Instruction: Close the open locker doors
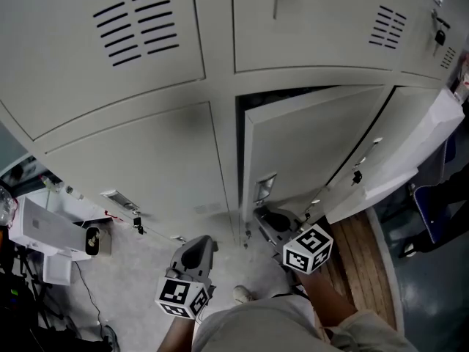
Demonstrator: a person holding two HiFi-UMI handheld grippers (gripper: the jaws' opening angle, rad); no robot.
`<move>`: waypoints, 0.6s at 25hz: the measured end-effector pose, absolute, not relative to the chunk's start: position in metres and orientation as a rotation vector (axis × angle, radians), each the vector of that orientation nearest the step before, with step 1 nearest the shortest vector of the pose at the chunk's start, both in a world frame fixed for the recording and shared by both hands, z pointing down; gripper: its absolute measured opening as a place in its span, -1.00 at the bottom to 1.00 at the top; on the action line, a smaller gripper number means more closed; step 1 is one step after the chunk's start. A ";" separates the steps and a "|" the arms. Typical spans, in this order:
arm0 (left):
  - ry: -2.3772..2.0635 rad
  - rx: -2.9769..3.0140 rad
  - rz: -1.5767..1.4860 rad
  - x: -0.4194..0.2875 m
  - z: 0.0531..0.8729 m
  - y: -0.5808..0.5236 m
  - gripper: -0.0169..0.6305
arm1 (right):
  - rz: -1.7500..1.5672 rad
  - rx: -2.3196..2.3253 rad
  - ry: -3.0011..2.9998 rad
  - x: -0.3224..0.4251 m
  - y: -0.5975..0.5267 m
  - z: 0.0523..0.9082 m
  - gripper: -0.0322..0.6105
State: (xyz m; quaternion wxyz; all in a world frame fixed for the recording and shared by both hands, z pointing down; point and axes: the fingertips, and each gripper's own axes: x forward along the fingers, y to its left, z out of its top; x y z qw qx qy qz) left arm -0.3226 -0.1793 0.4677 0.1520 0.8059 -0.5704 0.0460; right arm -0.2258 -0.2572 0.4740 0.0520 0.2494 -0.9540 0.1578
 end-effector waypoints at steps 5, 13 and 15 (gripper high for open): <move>-1.651 2.301 0.128 -0.328 0.467 -0.180 -0.90 | 0.475 0.752 -2.903 -0.230 -0.263 0.474 -0.81; -1.674 2.291 0.132 -0.335 0.466 -0.181 -0.90 | 0.467 0.743 -2.903 -0.235 -0.271 0.473 -0.81; -1.678 2.288 0.131 -0.336 0.466 -0.181 -0.90 | 0.465 0.740 -2.902 -0.237 -0.273 0.474 -0.81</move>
